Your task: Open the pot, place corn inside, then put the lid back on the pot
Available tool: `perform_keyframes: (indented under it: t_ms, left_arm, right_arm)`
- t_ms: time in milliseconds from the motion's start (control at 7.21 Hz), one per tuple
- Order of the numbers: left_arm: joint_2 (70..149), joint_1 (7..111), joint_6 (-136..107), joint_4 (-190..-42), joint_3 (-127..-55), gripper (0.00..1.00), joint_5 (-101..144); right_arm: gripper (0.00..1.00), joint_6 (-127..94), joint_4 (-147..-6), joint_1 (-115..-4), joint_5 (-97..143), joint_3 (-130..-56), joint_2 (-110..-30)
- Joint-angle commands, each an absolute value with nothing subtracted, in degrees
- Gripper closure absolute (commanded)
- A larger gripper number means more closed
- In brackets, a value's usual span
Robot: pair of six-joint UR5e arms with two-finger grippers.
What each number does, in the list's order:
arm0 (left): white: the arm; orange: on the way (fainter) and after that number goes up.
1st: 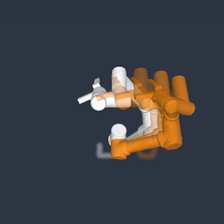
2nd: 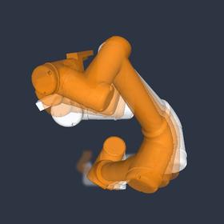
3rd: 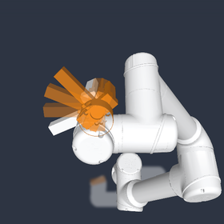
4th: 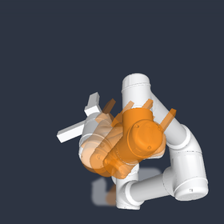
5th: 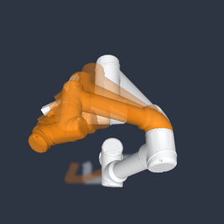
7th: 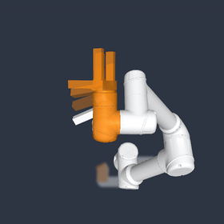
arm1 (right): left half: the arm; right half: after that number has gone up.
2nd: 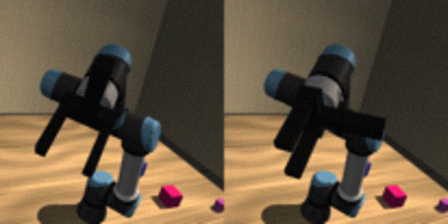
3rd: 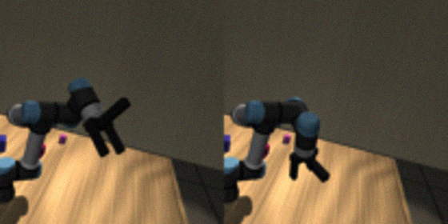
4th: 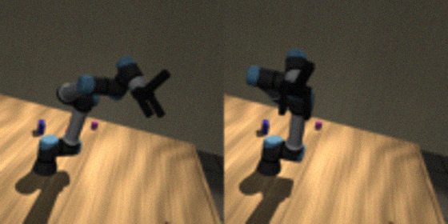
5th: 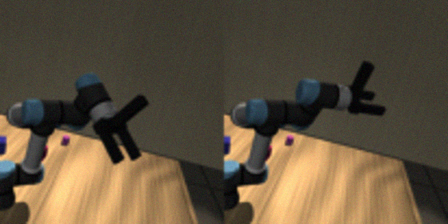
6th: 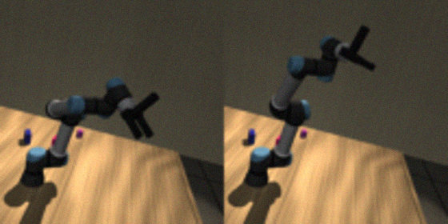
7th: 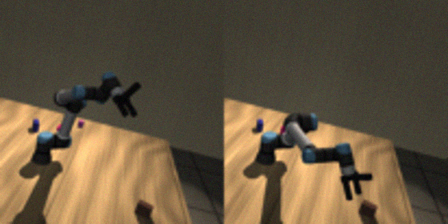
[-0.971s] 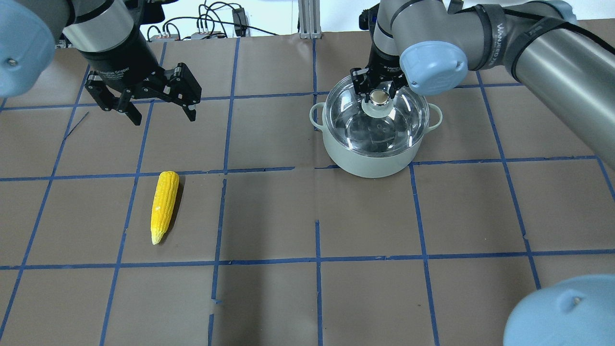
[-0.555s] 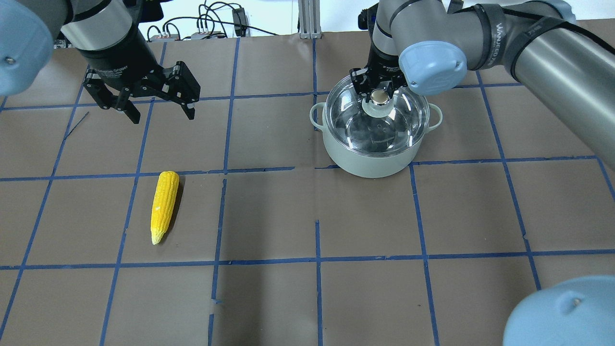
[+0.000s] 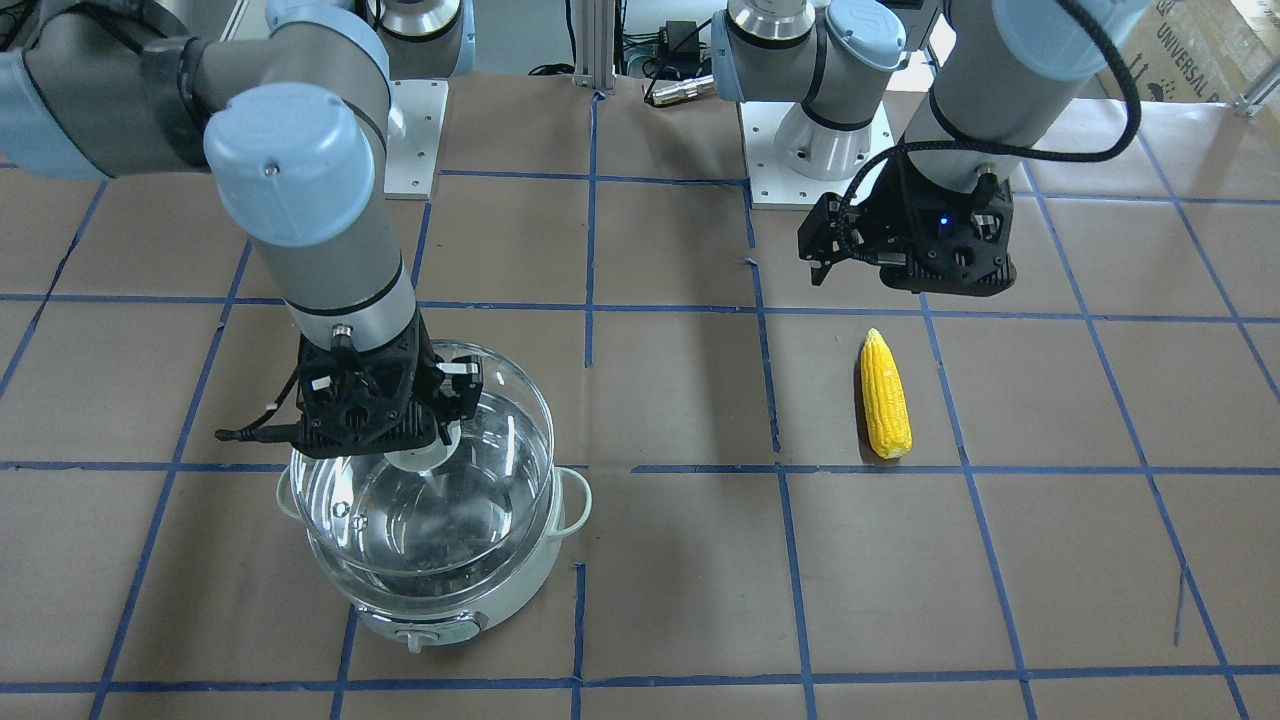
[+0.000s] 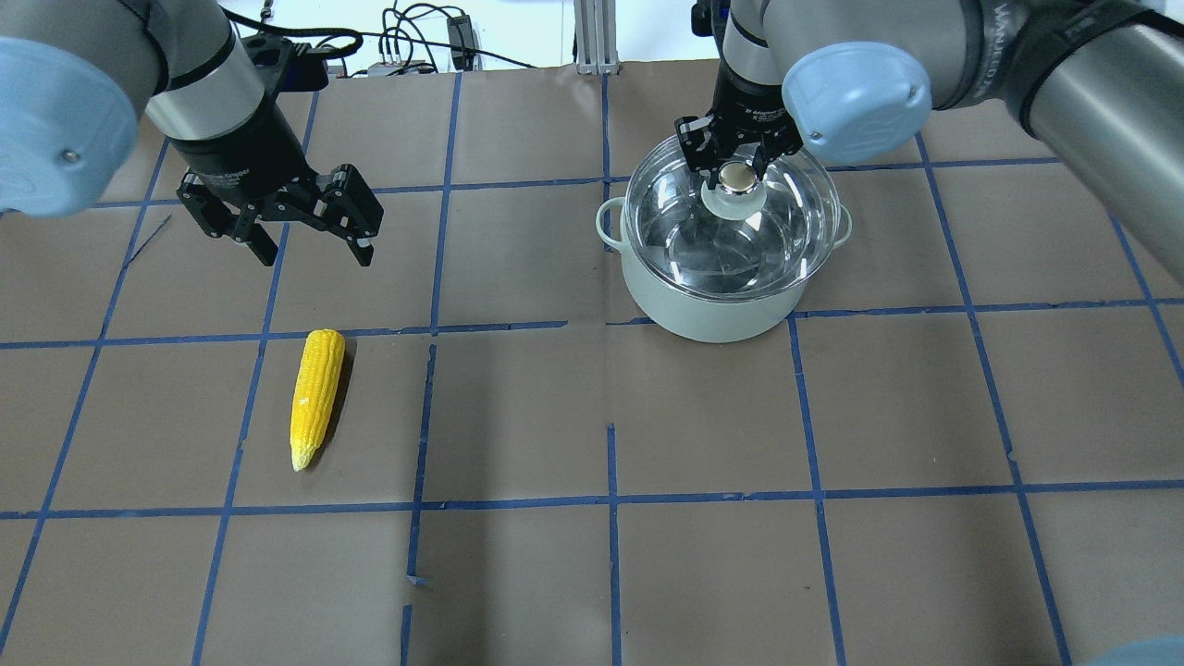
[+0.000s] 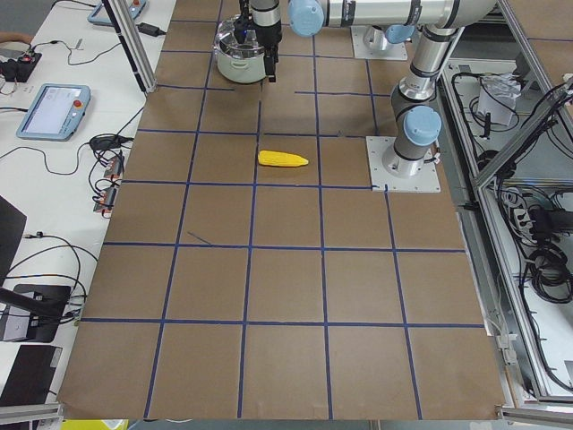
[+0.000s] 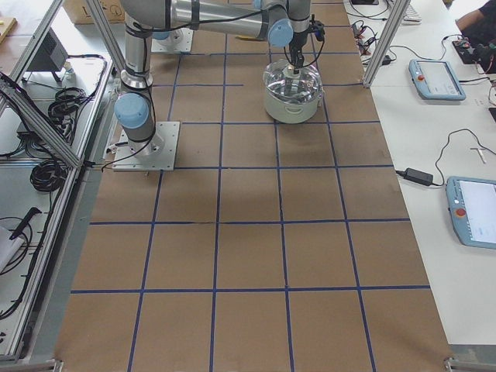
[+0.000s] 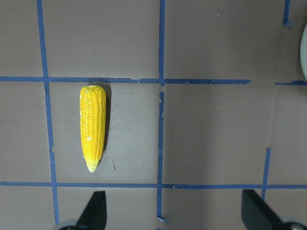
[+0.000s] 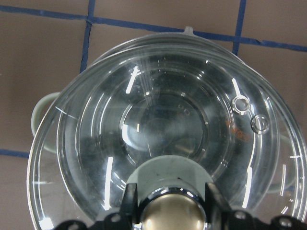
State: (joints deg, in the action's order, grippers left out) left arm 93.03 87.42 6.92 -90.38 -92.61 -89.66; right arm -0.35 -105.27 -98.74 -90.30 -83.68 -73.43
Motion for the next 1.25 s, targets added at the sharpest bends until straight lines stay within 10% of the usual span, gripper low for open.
perform_keyframes:
  t_ms: [0,1109]
  left_arm:
    - [95.00,82.64,12.02,-80.37,-101.99,0.00,-89.74]
    - [108.55,73.03,23.92,-51.59,-118.04,0.12,-89.56]
  right_arm:
    - [0.56,0.35,-97.85,-97.74,-90.35,-85.06,-81.17]
    - [0.56,0.70,-93.52,-95.80,-91.41,-94.31,-93.07]
